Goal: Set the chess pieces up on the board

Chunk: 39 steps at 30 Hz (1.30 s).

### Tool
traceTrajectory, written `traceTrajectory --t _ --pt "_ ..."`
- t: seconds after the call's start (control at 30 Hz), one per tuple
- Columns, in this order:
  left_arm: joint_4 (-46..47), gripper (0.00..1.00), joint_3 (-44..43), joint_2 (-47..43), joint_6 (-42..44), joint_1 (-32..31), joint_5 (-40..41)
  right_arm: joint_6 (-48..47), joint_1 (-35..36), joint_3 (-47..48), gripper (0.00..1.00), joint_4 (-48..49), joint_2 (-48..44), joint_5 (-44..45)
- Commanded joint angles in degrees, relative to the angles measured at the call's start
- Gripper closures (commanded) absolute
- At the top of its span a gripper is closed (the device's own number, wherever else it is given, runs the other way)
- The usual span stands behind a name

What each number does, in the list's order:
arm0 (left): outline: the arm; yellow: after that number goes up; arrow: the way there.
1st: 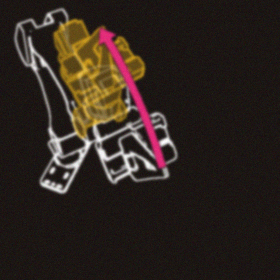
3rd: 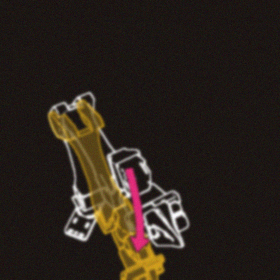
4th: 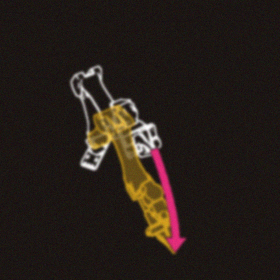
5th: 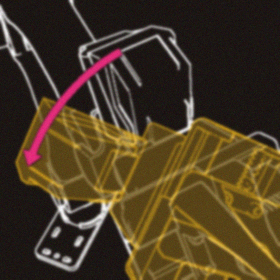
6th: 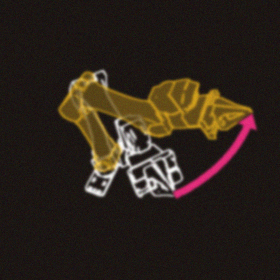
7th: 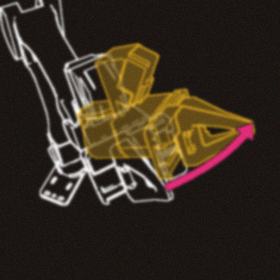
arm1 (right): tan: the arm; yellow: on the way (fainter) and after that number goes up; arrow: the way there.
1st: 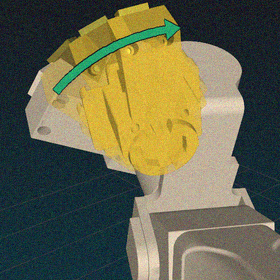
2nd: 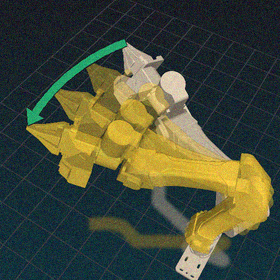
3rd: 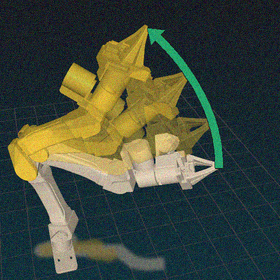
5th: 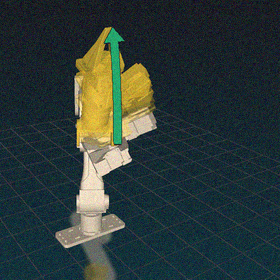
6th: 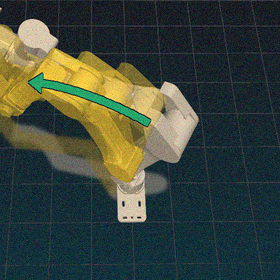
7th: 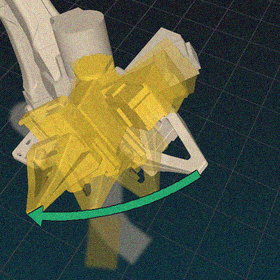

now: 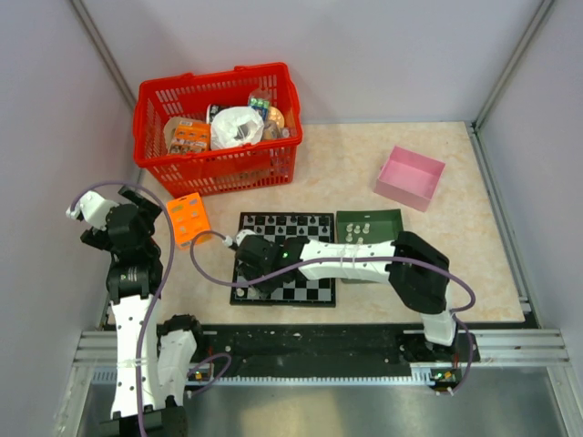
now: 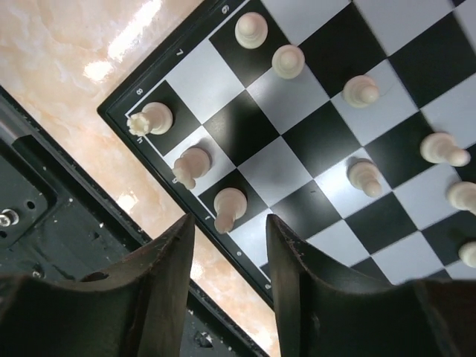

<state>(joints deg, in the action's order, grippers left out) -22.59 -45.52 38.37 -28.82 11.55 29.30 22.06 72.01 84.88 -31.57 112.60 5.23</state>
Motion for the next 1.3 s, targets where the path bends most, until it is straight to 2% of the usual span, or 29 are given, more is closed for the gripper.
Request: traceTrajectory --t 0.0,0.27,0.5,0.6,0.83,1.23,1.27 --pt "2.29 0.01 -0.27 -0.49 0.34 0.31 -0.47 -0.97 -0.46 0.73 0.54 2.48 -10.09 2.94" --pt "2.11 0.01 -0.36 -0.75 0.08 0.31 -0.12 1.31 -10.64 -13.23 0.48 5.99 -26.97 6.27" --pt "2.55 0.01 -0.27 -0.75 -0.54 0.31 -0.82 3.07 -28.74 -24.67 0.46 6.96 -36.48 5.84" --pt "2.72 0.01 -0.36 -0.49 -0.80 0.31 -1.26 2.46 -34.11 -27.31 0.43 7.49 -36.92 5.75" --pt "2.99 0.01 -0.54 0.04 -0.89 0.31 -1.70 0.97 -41.59 -29.69 0.47 7.84 -34.90 4.26" --pt "3.96 0.01 -0.71 1.09 -1.07 0.31 -2.85 0.61 -46.52 -30.48 0.57 10.65 -30.77 0.39" --pt "3.96 0.01 -0.80 1.18 -1.06 0.31 -2.84 0.70 -46.43 -30.56 0.54 10.65 -30.77 0.13"
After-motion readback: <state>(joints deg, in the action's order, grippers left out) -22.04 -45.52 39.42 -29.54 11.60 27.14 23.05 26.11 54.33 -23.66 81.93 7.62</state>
